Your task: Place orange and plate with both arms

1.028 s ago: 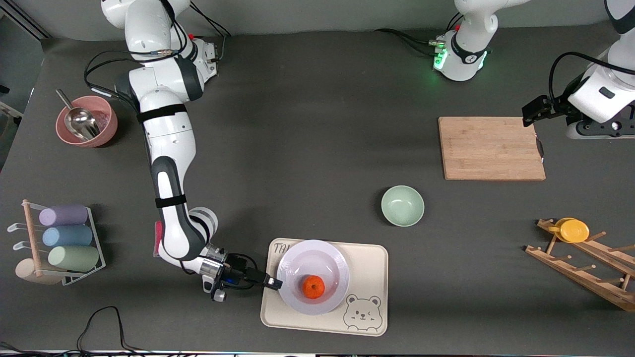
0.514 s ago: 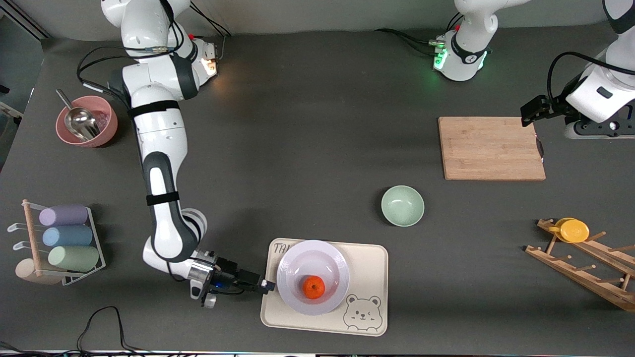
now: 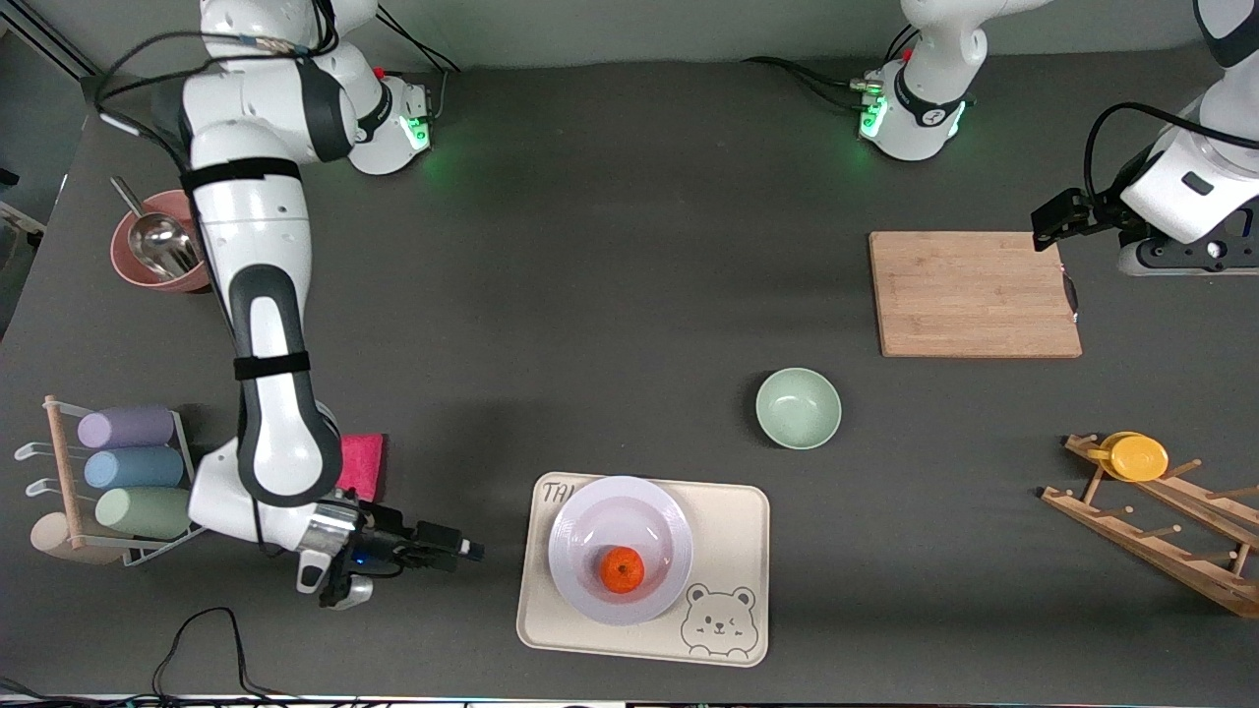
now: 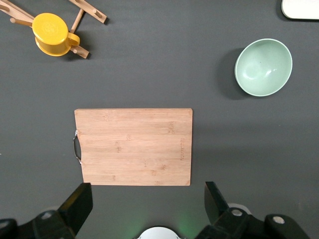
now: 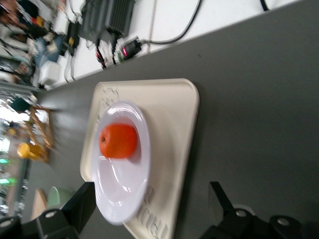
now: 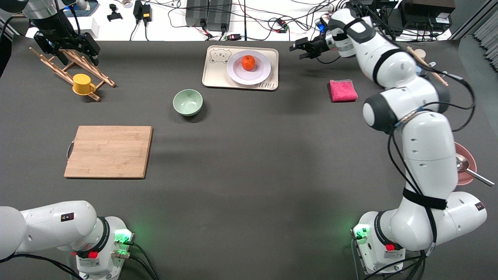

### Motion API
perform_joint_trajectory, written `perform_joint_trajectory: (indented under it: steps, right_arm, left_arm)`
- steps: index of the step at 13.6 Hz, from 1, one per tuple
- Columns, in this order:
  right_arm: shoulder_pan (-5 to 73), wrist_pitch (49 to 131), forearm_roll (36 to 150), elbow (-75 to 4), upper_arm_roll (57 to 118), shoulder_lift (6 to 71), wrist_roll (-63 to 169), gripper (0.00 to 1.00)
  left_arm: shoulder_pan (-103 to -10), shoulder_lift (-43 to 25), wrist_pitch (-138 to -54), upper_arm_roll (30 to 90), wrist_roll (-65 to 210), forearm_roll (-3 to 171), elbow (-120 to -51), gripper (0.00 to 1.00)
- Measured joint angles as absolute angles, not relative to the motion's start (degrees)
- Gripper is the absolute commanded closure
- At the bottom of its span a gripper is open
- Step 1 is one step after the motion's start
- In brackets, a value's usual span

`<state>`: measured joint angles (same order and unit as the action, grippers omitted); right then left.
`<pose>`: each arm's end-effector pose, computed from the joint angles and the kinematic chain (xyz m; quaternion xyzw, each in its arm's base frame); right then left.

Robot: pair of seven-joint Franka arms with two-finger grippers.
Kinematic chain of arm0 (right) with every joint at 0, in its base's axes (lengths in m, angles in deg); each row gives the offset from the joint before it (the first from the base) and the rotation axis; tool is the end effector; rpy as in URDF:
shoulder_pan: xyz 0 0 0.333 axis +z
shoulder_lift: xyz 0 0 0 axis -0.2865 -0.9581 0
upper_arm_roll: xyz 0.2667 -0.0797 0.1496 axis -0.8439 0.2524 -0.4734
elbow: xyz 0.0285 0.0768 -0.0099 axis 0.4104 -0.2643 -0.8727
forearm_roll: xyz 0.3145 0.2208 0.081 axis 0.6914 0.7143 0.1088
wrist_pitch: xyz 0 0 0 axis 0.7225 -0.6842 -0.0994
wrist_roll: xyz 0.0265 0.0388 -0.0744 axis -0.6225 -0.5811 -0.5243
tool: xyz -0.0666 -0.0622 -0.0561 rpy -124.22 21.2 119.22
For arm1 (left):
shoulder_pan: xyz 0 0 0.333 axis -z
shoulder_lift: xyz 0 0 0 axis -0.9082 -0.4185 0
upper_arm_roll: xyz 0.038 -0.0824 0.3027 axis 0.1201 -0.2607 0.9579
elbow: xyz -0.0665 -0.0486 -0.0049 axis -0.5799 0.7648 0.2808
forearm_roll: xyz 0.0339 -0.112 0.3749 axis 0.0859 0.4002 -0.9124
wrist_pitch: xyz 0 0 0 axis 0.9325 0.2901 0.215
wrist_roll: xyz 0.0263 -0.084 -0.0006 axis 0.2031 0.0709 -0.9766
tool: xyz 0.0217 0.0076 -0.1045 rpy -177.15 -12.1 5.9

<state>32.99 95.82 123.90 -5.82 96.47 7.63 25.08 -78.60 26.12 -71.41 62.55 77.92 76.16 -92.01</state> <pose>0.7633 0.1282 0.2319 -0.9192 -0.0297 -0.1095 0.3770 0.4994 -0.0299 0.5749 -0.9987 0.0071 0.0481 0.0133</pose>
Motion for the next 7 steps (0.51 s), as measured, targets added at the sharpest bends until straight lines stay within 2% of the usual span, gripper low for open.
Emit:
perform_joint_trajectory:
  steps: [7]
  right_arm:
    - [35.9,92.6,85.9,-27.4,98.6,31.1,34.1,0.0]
  left_arm:
    - [-78.5,26.1,-71.5,62.5,77.9,76.2,-92.0,0.0]
